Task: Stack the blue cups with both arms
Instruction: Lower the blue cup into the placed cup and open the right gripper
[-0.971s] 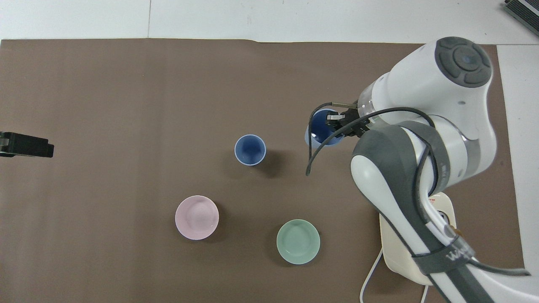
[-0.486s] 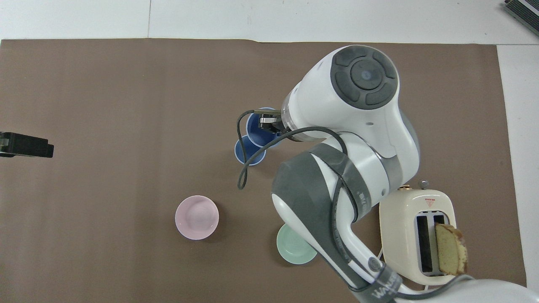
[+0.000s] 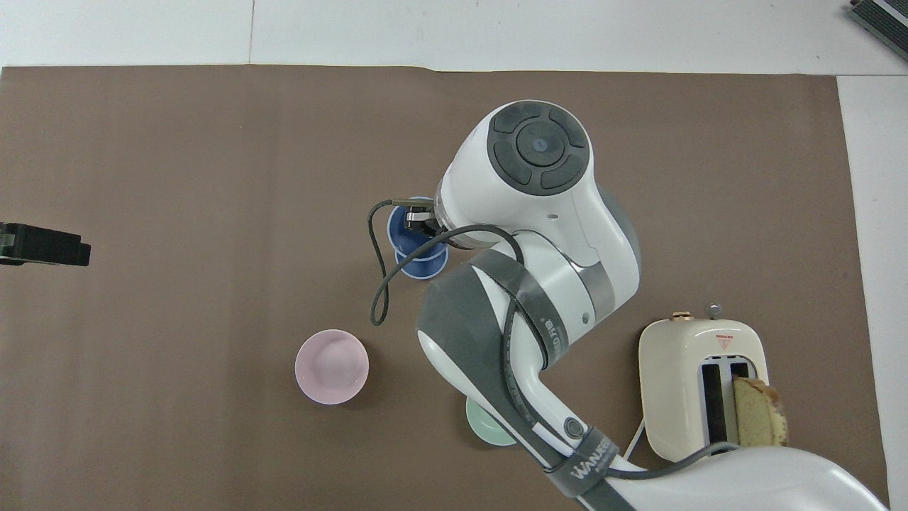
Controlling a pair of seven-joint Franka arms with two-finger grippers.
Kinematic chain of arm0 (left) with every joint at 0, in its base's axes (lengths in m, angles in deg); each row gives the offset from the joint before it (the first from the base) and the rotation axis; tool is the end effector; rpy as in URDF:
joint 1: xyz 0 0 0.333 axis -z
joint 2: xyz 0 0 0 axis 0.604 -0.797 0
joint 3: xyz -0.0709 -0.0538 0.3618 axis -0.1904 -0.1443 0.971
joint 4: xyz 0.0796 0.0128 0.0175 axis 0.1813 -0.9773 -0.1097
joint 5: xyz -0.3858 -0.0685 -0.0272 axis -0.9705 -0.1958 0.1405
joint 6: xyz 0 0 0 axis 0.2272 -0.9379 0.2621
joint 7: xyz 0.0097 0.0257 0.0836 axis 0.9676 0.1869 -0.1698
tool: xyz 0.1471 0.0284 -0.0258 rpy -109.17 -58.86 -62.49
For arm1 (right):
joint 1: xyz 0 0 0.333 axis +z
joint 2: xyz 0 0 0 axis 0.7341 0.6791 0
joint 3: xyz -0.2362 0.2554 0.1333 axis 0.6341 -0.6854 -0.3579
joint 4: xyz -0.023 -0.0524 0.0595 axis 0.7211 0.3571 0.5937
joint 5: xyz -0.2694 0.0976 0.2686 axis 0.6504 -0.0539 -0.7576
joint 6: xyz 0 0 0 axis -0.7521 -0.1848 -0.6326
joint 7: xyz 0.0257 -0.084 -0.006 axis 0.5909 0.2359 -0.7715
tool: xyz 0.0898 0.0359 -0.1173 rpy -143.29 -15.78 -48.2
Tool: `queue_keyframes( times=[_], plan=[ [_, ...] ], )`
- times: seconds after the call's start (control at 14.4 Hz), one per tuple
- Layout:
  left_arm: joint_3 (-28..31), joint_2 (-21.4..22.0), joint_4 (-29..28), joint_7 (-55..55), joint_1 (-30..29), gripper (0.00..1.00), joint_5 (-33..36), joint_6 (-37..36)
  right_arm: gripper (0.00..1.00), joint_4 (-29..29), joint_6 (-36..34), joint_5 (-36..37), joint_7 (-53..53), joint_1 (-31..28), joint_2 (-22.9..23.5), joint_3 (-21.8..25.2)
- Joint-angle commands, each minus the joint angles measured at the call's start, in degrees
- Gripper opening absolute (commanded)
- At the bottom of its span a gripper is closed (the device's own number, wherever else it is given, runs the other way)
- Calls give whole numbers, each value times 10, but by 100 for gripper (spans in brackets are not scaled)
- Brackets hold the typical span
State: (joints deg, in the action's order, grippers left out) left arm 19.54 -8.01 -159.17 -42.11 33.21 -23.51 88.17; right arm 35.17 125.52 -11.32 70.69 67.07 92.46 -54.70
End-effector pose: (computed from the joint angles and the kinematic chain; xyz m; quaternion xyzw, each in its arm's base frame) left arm 0.5106 -0.0438 0.6870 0.9979 -0.0610 0.0221 0.0089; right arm 0.6049 0.3867 0.5059 -0.9951 0.0521 -0.0107 0.0837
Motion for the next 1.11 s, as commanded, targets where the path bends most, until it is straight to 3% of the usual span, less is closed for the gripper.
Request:
queue_keyframes(
  times=[0.0,1.04],
  plan=[
    [1,7,0,4,-4,100,-7,-11,0,-6,2,9,14,-1,7,-4],
    [1,7,0,4,-4,100,-7,-11,0,38,37,18,14,-5,27,-3]
  ],
)
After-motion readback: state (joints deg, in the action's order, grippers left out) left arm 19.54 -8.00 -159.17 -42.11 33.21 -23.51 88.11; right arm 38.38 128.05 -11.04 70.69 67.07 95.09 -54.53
